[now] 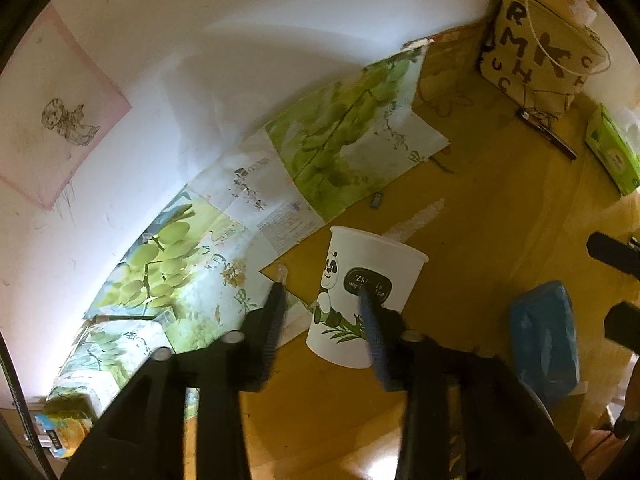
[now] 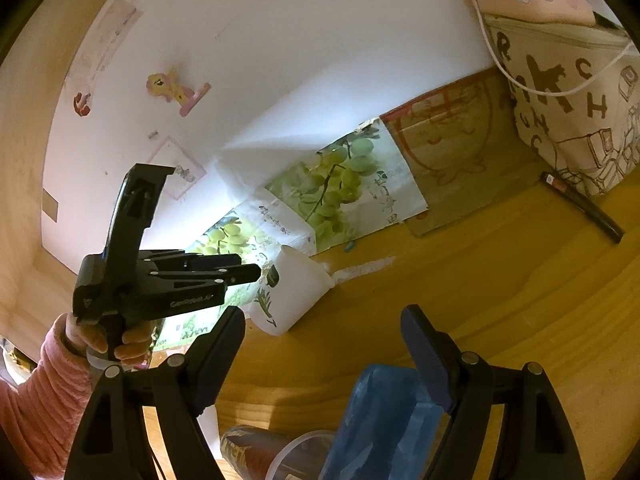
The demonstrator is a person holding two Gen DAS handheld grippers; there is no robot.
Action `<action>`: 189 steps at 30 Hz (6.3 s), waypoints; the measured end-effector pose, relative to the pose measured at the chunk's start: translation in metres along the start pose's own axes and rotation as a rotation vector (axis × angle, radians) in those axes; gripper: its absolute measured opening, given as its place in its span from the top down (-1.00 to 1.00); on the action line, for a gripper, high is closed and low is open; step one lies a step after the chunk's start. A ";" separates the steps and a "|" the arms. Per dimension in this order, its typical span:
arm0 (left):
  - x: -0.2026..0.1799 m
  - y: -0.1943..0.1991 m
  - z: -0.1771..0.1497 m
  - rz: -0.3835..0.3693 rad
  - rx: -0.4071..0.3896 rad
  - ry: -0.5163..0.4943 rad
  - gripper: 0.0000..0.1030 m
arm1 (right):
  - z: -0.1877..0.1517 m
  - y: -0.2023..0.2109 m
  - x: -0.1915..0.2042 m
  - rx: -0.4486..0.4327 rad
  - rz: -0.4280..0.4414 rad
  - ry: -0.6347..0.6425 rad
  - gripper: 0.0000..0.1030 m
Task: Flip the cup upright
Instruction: 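Lift the panda-print cup with the left gripper and rotate it upright, then carry the upright cup with the left gripper toward the right gripper, then close the right gripper on the cup rim while the left gripper releases it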
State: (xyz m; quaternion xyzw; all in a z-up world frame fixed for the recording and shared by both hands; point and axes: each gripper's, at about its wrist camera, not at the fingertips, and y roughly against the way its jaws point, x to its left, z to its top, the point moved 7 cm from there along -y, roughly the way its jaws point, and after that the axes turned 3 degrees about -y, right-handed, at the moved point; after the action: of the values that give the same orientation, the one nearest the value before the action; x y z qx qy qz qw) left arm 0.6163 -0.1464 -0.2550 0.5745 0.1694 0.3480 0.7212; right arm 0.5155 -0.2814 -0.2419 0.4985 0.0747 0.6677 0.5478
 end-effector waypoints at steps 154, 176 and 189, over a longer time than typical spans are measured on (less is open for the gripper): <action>-0.141 0.083 -0.364 -0.338 0.112 0.867 -0.31 | -0.264 0.073 0.080 0.597 0.090 0.002 -0.57; -0.146 0.081 -0.363 -0.363 0.132 0.866 -0.42 | -0.288 0.036 0.088 0.799 0.127 -0.104 -0.57; -0.158 0.097 -0.369 -0.372 0.125 0.821 -0.42 | -0.299 0.021 0.086 0.853 0.080 -0.088 -0.57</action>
State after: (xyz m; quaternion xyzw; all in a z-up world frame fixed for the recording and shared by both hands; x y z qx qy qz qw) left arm 0.2385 0.0155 -0.2923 0.3912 0.5625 0.4006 0.6083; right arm 0.2869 -0.0867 -0.3248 0.7108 0.3014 0.5759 0.2688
